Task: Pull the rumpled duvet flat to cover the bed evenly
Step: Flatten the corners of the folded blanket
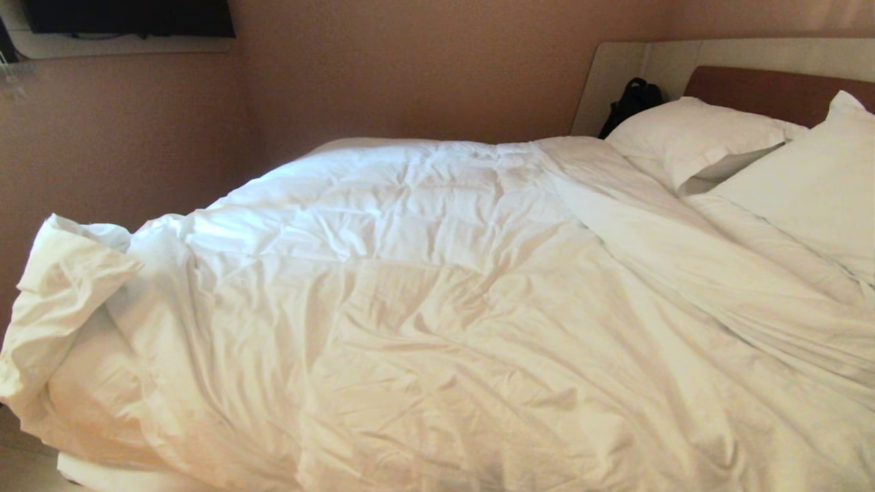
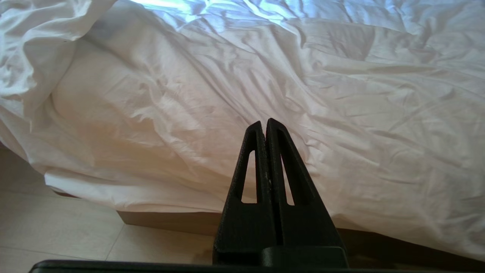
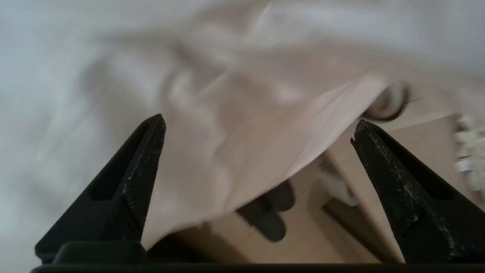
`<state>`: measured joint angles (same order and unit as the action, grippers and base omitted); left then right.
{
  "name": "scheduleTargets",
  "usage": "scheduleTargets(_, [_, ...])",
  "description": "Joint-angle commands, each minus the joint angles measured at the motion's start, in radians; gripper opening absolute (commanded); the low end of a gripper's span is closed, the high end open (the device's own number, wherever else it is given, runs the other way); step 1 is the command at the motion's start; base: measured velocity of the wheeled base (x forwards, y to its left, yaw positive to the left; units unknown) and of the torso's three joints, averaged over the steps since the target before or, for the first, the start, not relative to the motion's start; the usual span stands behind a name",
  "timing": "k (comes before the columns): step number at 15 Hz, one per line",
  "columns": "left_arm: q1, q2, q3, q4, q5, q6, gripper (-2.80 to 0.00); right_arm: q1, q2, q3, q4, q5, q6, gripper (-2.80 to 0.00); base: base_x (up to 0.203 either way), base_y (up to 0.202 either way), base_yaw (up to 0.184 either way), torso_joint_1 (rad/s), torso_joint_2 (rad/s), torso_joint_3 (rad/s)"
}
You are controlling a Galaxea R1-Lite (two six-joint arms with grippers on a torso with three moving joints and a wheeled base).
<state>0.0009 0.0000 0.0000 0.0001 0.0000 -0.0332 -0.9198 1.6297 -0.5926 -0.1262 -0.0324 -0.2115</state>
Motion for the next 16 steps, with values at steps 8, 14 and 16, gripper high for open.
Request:
scheduleTargets(8, [0.001, 0.000, 0.000, 0.000, 0.001, -0.001, -2.80, -0.001, 0.033, -0.029, -0.265, -0.098, 0.070, 0.00, 0.000, 0.000, 0.000, 0.000, 0.00, 0.000])
scheduleTargets(14, [0.001, 0.000, 0.000, 0.000, 0.002, -0.001, -2.80, -0.001, 0.047, -0.046, -0.266, -0.157, 0.072, 0.00, 0.000, 0.000, 0.000, 0.000, 0.00, 0.000])
scheduleTargets(16, [0.001, 0.000, 0.000, 0.000, 0.002, -0.001, -2.80, -0.001, 0.055, -0.046, -0.268, -0.195, 0.070, 0.00, 0.000, 0.000, 0.000, 0.000, 0.00, 0.000])
